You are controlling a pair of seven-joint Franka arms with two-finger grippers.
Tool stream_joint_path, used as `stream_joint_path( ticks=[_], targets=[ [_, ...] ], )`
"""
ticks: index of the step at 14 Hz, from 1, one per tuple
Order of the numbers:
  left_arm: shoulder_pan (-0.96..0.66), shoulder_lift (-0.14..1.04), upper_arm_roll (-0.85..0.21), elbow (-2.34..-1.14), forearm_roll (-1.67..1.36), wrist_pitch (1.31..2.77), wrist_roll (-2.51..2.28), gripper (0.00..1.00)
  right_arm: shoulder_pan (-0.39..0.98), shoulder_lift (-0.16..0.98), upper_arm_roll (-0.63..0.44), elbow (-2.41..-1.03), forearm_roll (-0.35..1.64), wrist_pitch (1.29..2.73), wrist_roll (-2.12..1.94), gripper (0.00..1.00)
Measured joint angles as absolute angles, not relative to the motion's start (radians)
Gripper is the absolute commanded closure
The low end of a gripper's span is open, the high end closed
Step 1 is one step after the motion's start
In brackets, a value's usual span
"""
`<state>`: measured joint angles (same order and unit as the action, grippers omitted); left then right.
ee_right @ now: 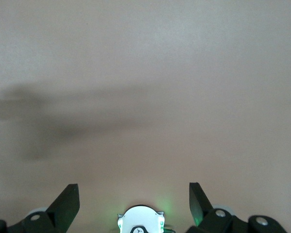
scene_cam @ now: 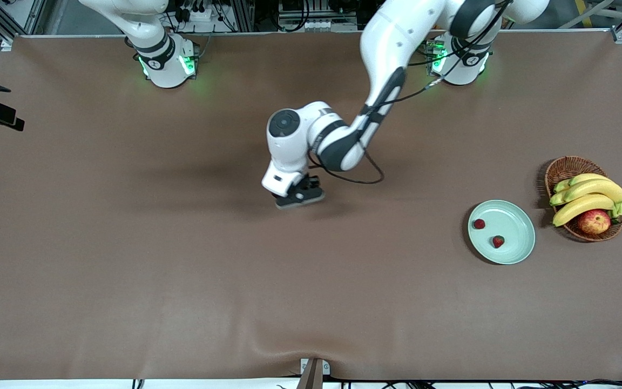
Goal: Collect all strawberries into plate
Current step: 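Carry the strawberry to the green plate and open the left gripper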
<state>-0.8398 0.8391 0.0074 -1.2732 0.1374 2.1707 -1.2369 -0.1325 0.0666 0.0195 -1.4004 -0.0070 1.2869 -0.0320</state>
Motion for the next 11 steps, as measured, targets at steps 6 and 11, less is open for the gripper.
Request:
stream_joint_path(
  ticks=[6,11],
  targets=[
    [-0.498,0.736,0.016,-1.299,0.136,1.983,-1.336,1.0,-0.127,0.074,0.021,-1.405,-0.007,1.287,-0.032,0.0],
    [-0.199,0.735,0.016,-1.364,0.139,1.951,-1.343,1.0,-0.127,0.077,0.021,-1.406,-0.008,1.288,-0.032,0.0]
  ],
)
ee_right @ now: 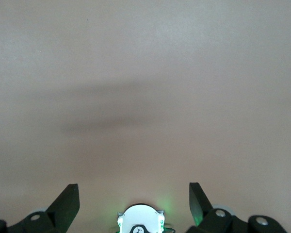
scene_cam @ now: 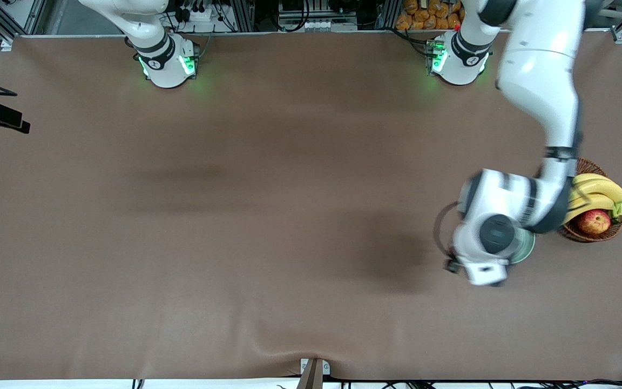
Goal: Collect all strawberries into plate
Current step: 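Carry the strawberry to the green plate and open the left gripper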
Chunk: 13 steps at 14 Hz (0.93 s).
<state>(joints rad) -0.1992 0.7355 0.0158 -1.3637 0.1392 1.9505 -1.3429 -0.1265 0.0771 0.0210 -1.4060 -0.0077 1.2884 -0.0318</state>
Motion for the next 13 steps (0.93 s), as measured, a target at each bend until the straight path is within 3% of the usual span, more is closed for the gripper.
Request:
stream_joint_path(
  ticks=[8,9,11,12,13],
  targets=[
    [0.0,0.735,0.013,-1.477,0.173,2.027,-1.331,1.0,-0.127,0.083,0.011,-1.408,-0.011,1.288,-0.03,0.0],
    [0.008,0.735,0.013,-1.497,0.173,2.041,-1.327,0.81,-0.128,0.084,0.007,-1.408,-0.011,1.288,-0.03,0.0],
    [0.012,0.735,0.011,-1.516,0.173,2.048,-1.326,0.23,-0.127,0.085,0.004,-1.408,-0.012,1.288,-0.03,0.0],
    [0.012,0.735,0.01,-1.519,0.173,2.051,-1.326,0.0,-0.128,0.085,0.004,-1.408,-0.013,1.288,-0.03,0.0],
    [0.012,0.734,0.01,-1.52,0.173,2.057,-1.326,0.0,-0.128,0.085,0.003,-1.409,-0.013,1.288,-0.03,0.0]
  ],
)
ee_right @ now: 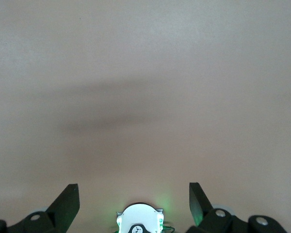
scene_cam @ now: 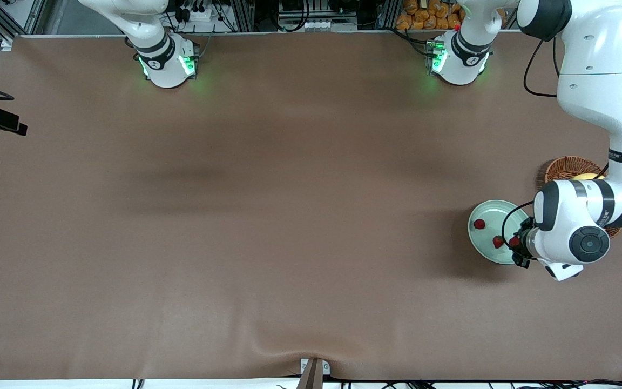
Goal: Collect all strawberries into plate
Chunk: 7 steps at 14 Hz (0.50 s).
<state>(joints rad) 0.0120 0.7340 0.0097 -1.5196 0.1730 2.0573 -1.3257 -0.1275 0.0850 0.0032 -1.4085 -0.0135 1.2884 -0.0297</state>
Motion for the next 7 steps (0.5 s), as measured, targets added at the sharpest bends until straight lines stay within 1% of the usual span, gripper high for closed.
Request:
stream_joint_path(
  ticks=[3,7],
  targets=[
    [0.02,0.714,0.01,-1.519,0.173,2.067,-1.326,0.0,-0.128,0.085,0.002,-1.41,-0.014,1.288,-0.03,0.0],
    [0.02,0.642,-0.003,-1.519,0.174,2.065,-1.252,0.0,-0.128,0.086,0.001,-1.411,-0.015,1.288,-0.03,0.0]
  ],
)
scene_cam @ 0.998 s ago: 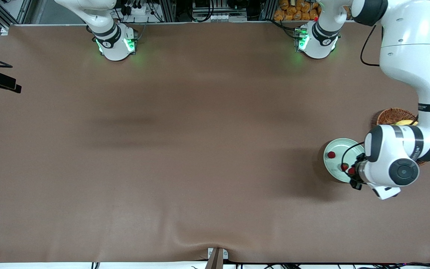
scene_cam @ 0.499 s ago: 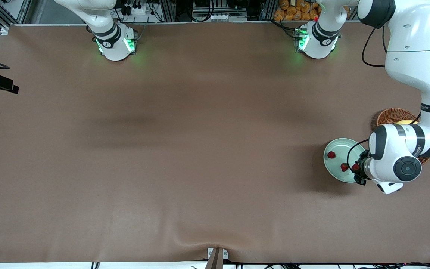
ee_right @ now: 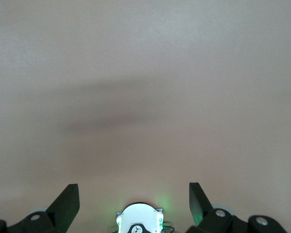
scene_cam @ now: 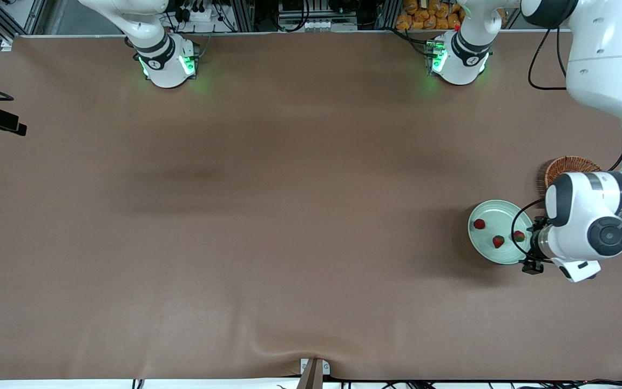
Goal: Collect all strawberries into plate
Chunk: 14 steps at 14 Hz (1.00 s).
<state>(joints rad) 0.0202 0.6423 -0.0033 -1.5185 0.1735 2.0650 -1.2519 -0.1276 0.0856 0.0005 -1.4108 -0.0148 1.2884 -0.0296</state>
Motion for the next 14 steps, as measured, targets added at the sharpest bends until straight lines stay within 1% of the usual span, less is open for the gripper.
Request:
stream_joint_path(
  ticks=[4,7,9,12,14],
  targets=[
    [0.019,0.529,-0.055,-1.522,0.174,2.031,-1.085,0.0,-0.128,0.085,0.0,-1.41,-0.015,1.299,-0.03,0.0],
    [0.019,0.452,-0.091,-1.53,0.174,2.0,-0.949,0.0,-0.127,0.084,0.001,-1.406,-0.015,1.35,-0.03,0.0],
    [0.018,0.394,-0.109,-1.538,0.169,1.975,-0.855,0.0,-0.127,0.082,0.001,-1.402,-0.015,1.359,-0.029,0.0],
    [0.019,0.29,-0.115,-1.546,0.112,1.888,-0.684,0.0,-0.127,0.08,0.001,-1.401,-0.012,1.359,-0.002,0.0],
    [0.021,0.222,-0.142,-1.549,0.095,1.805,-0.597,0.0,-0.127,0.08,0.001,-1.4,0.003,1.357,0.009,0.0]
  ],
)
